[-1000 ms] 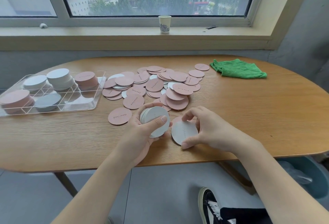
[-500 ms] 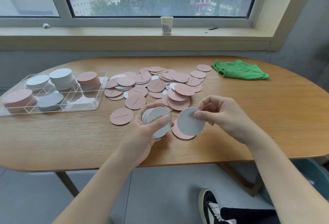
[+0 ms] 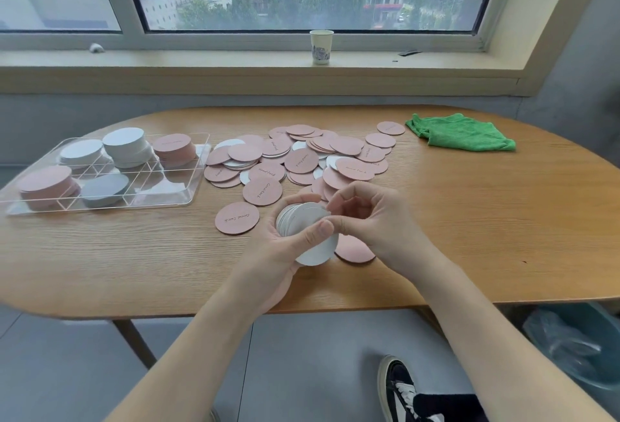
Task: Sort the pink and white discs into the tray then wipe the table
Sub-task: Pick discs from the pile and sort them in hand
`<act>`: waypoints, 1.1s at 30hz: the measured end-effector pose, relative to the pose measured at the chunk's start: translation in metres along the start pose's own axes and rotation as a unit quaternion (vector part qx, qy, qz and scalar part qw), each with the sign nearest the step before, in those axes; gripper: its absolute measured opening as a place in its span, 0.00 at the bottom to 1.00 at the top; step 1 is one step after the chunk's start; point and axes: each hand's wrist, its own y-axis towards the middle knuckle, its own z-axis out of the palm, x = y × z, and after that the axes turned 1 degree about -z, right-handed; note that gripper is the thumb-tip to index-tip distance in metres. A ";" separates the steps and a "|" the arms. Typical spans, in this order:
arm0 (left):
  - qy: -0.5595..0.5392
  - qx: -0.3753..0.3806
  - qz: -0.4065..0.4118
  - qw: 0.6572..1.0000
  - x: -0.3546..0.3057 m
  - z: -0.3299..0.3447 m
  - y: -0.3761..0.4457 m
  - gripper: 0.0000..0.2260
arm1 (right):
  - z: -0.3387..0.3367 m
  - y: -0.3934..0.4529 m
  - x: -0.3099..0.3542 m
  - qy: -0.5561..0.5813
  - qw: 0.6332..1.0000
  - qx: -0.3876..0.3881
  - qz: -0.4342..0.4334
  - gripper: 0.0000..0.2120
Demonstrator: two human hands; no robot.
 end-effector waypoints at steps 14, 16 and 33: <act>-0.041 0.015 -0.018 0.999 -0.017 -0.031 -0.017 0.25 | 0.035 0.010 0.011 0.064 0.988 0.083 0.110 0.16; -0.014 -0.015 -0.001 1.000 -0.023 -0.040 -0.020 0.23 | 0.044 0.015 0.013 0.047 0.991 0.065 0.104 0.17; 0.080 -0.214 0.099 0.968 -0.092 -0.131 -0.049 0.13 | 0.153 0.094 0.056 -0.322 0.916 0.211 -0.110 0.52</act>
